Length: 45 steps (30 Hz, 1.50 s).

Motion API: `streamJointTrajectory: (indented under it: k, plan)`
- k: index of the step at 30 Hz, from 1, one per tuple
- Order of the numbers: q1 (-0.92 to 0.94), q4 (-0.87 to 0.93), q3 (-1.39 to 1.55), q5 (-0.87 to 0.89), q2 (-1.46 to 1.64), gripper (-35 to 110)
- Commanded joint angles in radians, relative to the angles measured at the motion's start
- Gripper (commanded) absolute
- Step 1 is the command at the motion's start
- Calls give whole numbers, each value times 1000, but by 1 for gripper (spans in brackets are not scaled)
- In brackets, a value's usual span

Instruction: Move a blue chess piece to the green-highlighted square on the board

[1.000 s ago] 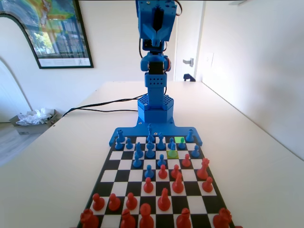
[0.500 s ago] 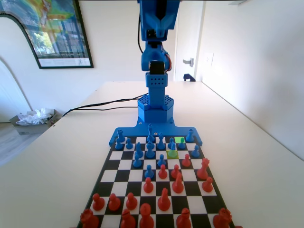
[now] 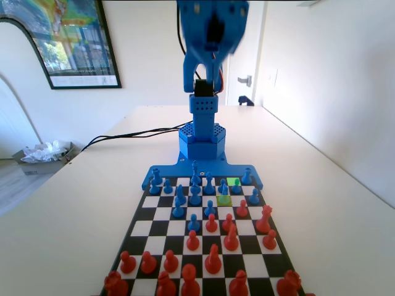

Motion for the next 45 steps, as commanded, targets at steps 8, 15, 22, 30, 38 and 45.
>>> streamJointTrajectory:
  k: [8,15,22,30,38,45]
  plan:
    - [-63,-166,160,8,-66,7]
    - [-78,-258,238,29,-160,8]
    - [-94,-342,282,17,-221,9]
    - [-127,-413,308,5,-301,9]
    - [-158,-463,353,3,-339,9]
    - [-167,-522,413,-2,-342,9]
